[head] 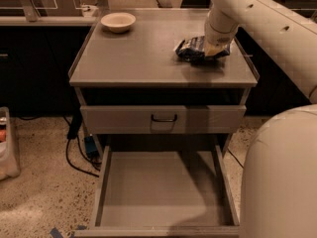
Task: Place blue chip bag into middle drawer
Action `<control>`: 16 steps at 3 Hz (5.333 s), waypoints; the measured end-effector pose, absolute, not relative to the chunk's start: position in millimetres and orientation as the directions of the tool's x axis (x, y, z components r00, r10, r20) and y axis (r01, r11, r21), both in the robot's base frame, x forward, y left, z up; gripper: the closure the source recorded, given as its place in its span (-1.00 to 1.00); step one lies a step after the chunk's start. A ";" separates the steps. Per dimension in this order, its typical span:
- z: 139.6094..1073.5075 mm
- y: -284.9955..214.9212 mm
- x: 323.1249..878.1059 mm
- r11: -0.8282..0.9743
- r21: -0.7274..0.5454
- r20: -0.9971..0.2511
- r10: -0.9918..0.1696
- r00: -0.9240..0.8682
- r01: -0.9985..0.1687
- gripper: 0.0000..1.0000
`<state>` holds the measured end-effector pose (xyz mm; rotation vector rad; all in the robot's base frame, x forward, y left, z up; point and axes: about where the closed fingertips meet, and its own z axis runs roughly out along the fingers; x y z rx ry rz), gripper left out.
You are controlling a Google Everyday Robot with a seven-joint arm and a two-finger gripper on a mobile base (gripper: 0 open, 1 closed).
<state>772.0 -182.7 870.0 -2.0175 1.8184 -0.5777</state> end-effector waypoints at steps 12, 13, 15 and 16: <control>848.6 -205.6 823.5 -0.133 -0.455 0.161 -0.985 0.066 -0.880 -0.54; 848.6 -205.6 823.5 -0.133 -0.455 0.161 -0.985 0.066 -0.880 -0.05; 848.5 -205.6 823.5 -0.133 -0.455 0.161 -0.985 0.066 -0.881 0.89; 848.5 -205.6 823.5 -0.133 -0.455 0.161 -0.985 0.066 -0.881 1.00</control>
Offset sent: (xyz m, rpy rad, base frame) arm 0.0000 0.0000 0.0000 0.0000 0.0000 0.0000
